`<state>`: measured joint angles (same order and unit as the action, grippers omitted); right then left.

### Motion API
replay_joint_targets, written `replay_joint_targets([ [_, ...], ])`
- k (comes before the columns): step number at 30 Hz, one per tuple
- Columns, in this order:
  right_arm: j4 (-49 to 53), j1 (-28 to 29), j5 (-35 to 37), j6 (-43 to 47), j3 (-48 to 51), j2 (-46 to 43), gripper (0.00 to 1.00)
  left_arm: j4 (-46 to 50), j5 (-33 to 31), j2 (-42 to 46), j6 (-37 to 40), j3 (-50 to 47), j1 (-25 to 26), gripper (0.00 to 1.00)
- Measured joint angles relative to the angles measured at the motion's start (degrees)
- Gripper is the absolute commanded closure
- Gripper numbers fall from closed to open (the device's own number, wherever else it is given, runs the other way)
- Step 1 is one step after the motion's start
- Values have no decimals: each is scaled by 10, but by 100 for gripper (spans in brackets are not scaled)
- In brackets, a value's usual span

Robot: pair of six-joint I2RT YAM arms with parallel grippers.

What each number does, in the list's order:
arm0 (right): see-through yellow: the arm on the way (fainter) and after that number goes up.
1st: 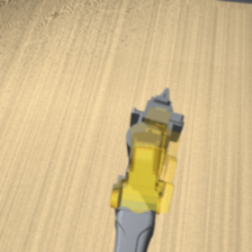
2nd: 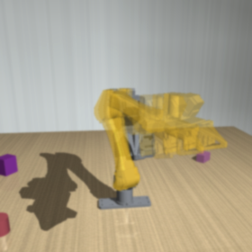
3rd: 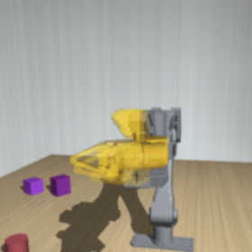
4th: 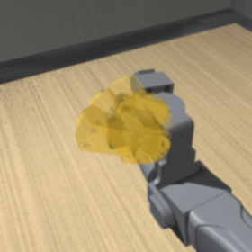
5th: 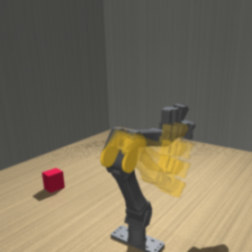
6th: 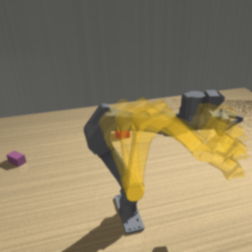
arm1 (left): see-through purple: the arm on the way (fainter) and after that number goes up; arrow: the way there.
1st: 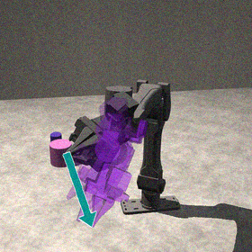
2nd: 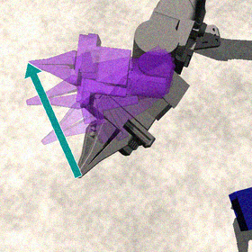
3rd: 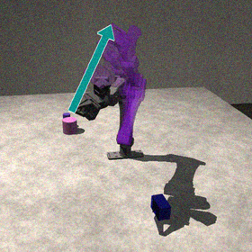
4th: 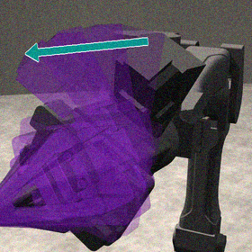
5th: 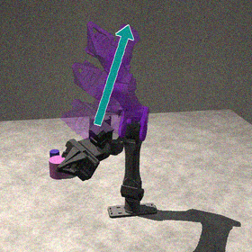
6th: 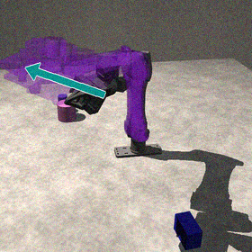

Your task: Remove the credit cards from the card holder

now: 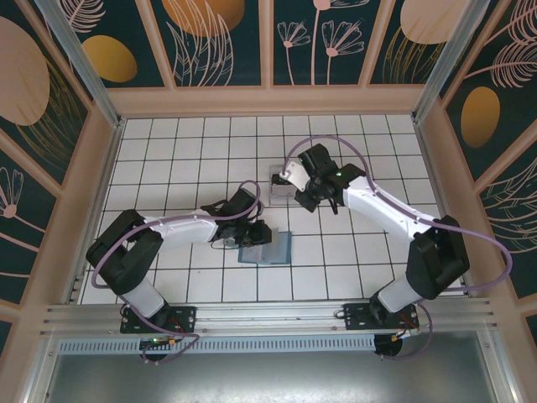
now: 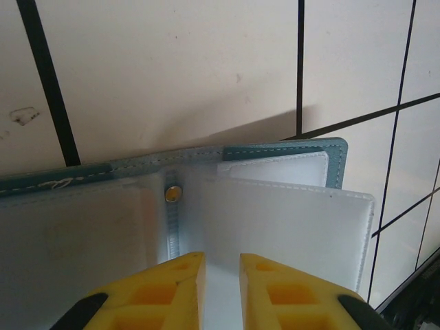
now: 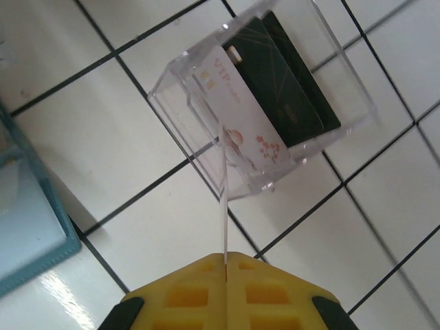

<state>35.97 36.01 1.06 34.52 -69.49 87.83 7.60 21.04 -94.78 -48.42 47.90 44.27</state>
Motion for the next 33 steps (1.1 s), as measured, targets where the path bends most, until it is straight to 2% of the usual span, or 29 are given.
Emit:
replay_joint_targets([
  [6, 59, 8, -9, 122, -77, 69, 100, -9, 2, -4, 0, -6, 0, 78],
  [13, 101, 8, -10, 191, -153, 143, 100, -15, 7, -4, -1, -17, 0, 78],
  [28, 141, 8, 21, 255, -276, 251, 100, -31, 6, -4, -13, -33, 0, 78],
  [33, 155, 7, 22, 264, -289, 270, 100, -31, 6, -4, -14, -33, 0, 78],
])
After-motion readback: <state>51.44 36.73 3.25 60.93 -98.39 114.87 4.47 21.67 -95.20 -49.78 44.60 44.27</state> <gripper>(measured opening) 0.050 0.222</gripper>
